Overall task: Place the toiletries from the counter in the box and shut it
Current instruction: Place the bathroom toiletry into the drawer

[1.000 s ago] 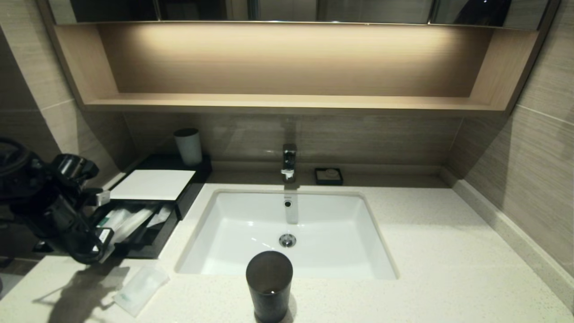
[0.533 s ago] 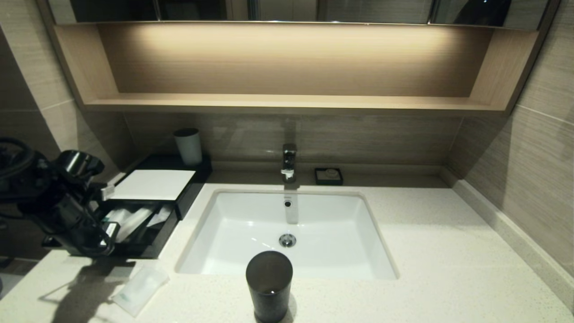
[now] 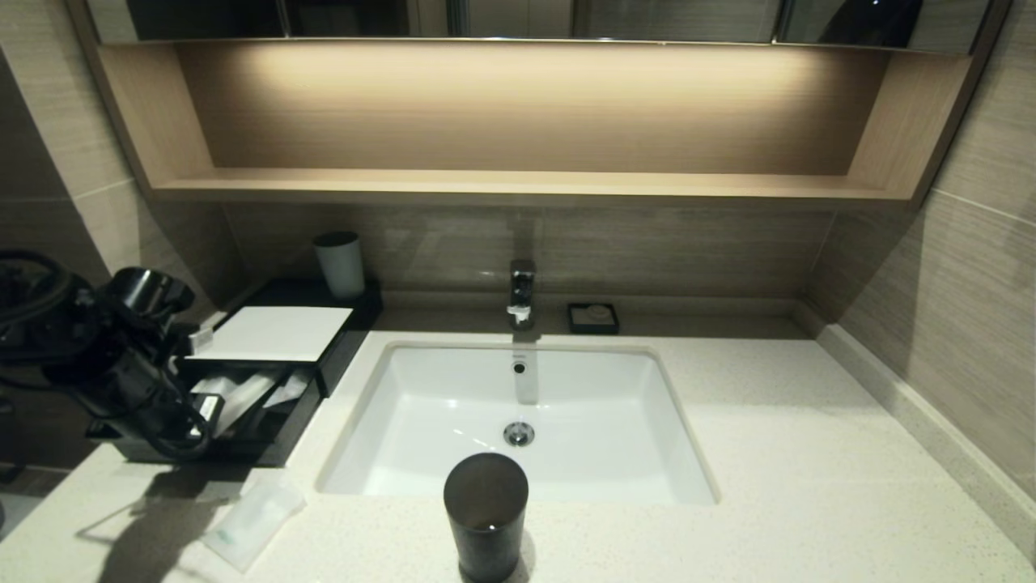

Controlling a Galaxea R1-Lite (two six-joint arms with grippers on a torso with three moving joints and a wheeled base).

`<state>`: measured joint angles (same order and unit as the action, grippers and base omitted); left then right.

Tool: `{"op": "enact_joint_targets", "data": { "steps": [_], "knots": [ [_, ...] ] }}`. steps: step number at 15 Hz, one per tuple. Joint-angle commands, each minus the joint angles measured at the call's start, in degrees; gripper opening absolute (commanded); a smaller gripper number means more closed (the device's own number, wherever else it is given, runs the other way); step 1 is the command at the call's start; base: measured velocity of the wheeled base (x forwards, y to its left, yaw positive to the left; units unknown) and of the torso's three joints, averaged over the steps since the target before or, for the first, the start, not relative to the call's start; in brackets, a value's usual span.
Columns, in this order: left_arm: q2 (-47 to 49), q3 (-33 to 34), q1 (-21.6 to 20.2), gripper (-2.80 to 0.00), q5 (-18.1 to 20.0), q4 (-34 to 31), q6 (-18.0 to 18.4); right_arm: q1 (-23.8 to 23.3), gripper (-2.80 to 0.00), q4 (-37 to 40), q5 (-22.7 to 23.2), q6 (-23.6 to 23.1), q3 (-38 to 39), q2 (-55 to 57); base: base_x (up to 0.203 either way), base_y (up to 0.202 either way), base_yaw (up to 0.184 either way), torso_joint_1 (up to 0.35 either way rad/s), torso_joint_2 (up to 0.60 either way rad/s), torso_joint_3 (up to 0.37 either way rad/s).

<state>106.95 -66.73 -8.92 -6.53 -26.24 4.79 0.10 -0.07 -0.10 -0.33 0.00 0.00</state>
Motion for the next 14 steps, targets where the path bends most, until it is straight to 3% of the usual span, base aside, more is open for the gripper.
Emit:
{"op": "enact_joint_targets", "data": {
  "steps": [1,14],
  "knots": [
    [0.72,-0.07,0.05,-2.80,-0.06,0.48,0.04,0.08,-2.80,-0.01,0.01,-0.02,0.09,0.00,0.000,0.000,0.000,0.000,0.00,0.000],
    [-0.63,-2.00,1.10,-2.80,0.00,2.11,-2.51,0.05,-2.80,-0.01,0.01,-0.02,0.09,0.00,0.000,0.000,0.000,0.000,0.00,0.000]
  ]
}}
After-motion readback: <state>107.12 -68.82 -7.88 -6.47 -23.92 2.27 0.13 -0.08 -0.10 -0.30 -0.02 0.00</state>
